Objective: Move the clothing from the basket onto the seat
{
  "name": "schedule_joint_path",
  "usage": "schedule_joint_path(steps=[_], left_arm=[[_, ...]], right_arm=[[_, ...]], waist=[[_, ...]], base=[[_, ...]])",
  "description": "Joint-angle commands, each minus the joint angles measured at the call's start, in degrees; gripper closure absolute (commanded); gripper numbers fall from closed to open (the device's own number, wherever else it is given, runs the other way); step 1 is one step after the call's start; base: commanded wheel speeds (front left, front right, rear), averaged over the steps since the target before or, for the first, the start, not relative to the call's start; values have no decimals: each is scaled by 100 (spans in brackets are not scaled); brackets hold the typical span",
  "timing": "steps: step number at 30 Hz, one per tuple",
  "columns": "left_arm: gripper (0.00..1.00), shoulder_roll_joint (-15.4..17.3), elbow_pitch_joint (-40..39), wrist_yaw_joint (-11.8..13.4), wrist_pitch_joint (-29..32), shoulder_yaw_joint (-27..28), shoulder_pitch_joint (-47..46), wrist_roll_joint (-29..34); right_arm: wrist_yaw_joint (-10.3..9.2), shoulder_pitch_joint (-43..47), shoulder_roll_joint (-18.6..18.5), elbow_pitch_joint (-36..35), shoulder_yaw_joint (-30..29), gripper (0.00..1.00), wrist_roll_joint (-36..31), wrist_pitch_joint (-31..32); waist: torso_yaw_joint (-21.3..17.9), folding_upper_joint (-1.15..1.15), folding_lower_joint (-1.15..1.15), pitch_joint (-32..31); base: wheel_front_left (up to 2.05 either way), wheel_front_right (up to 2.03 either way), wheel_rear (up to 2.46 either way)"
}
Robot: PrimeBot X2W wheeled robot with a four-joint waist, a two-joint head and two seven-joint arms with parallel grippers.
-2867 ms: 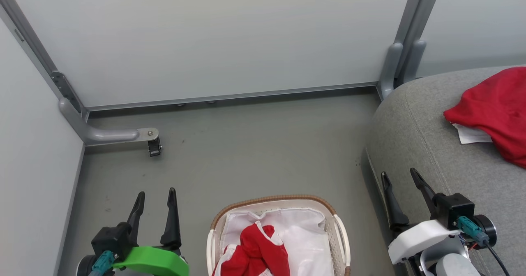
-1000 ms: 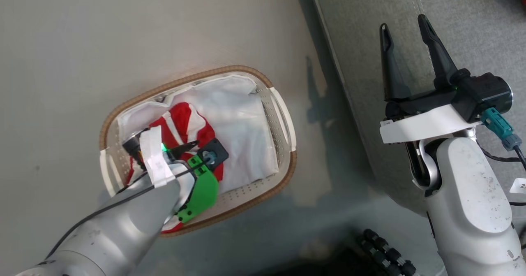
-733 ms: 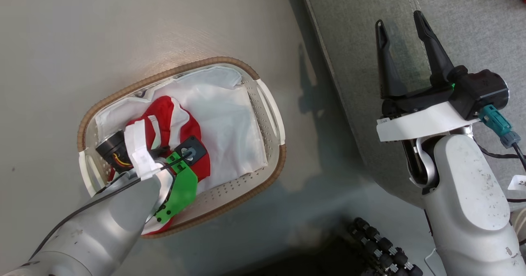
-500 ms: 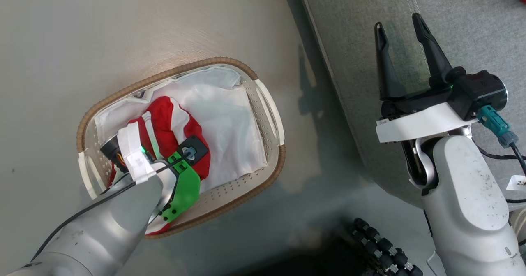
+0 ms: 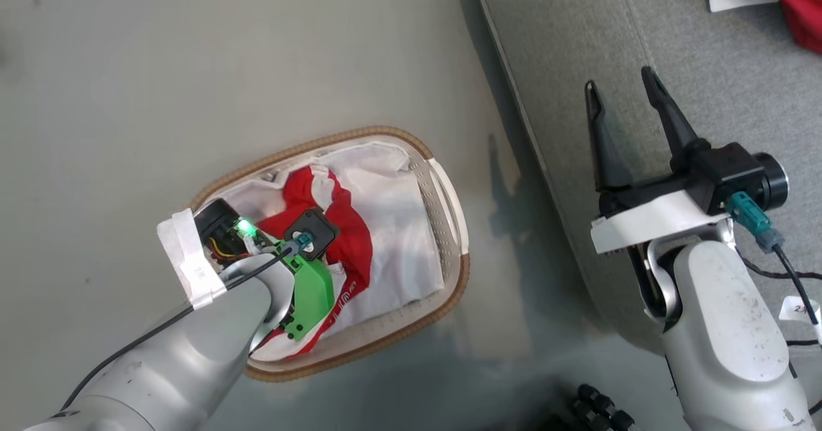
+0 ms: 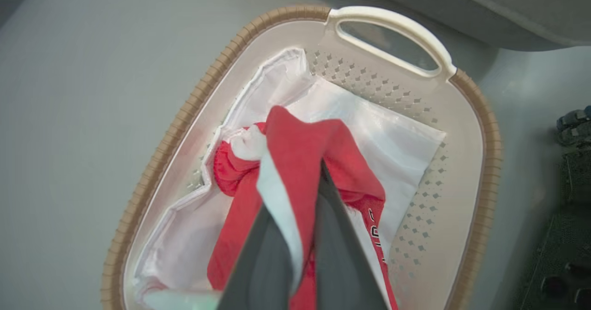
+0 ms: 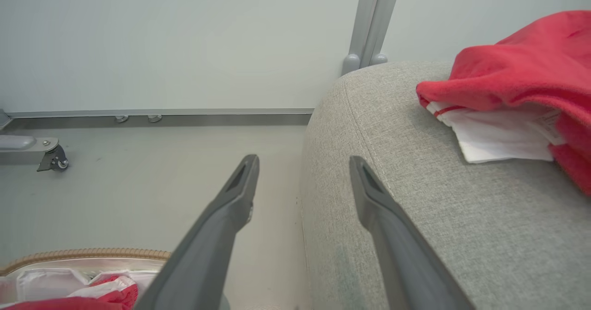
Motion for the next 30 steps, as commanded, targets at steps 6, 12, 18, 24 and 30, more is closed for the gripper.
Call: schedule_joint_path(steps=[6, 12, 18, 24, 30], left_arm=[[100, 0, -309, 13, -272, 88, -122, -113], [100, 148, -808, 90, -353, 250, -76, -37], [100, 430, -1504, 224, -356, 512, -200, -18], [100, 706, -2134, 347, -219, 709, -554, -58], [100, 804, -2620, 471, 142, 822, -1025, -15]], right_arm=[[-7, 400, -22, 172, -50, 0, -213, -27], [-7, 773, -22, 339, -66, 0, -337, -27], [-7, 1183, -22, 480, -86, 0, -367, -27], [-8, 1335, -21, 549, -55, 0, -441, -27], [-8, 1335, -20, 573, 34, 0, -415, -27]], waist=[[540, 0, 0, -1187], [645, 0, 0, -1926], [690, 0, 0, -2610], [714, 0, 0, -3059], [763, 0, 0, -3274]], base=[[0, 0, 0], [0, 0, 0], [0, 0, 0], [0, 0, 0], [0, 0, 0]])
